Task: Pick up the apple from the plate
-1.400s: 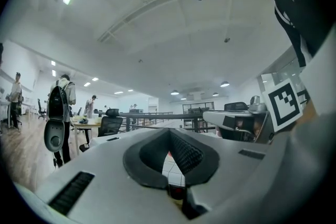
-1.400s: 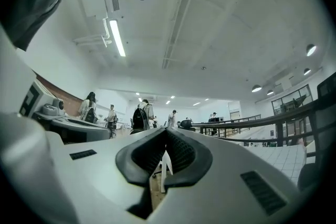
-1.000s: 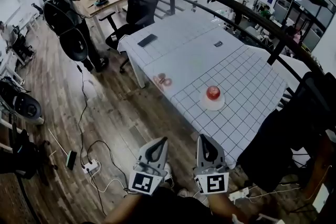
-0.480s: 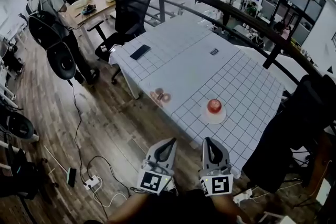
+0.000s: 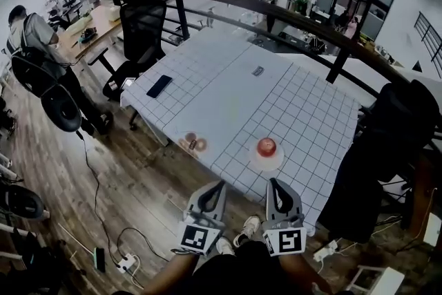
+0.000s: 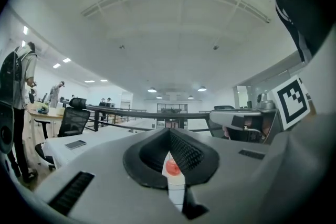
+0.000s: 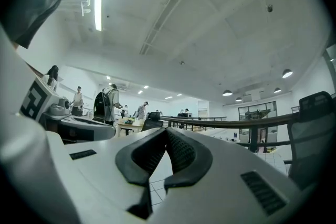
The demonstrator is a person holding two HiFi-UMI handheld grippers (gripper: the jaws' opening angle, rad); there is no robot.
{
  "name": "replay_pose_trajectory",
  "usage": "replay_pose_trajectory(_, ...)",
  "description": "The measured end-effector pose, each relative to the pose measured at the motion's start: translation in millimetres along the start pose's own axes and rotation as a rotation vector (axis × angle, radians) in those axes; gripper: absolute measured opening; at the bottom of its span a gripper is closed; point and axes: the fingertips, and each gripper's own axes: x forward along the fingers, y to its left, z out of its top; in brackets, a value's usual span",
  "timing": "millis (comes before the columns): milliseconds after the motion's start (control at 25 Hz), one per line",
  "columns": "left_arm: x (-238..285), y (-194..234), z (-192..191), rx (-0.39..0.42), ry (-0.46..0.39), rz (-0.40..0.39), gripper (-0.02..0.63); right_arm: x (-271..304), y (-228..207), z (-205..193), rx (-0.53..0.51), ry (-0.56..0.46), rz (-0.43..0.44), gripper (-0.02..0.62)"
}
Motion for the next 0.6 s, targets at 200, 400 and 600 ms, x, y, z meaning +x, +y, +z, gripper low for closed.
replay_pose_trajectory(200,40.0,5.0,-8.6,0.03,0.018,-0.007,0.011,15.8,-34.0,-16.8,-0.001,0.018,-0.024,0.023)
replay_pose_trajectory(400,82.4,-2.2,-20.6,0.025,0.048,-0.035,0.011,35.9,-68.7,-33.9,0.024,0.03,-0.045,0.023)
replay_pose_trajectory(600,123.9,-2.7,-26.1,0.032,0.056,-0.034,0.011,56.8,-101.3,-53.1,0.037,0.048,-0.061,0.023)
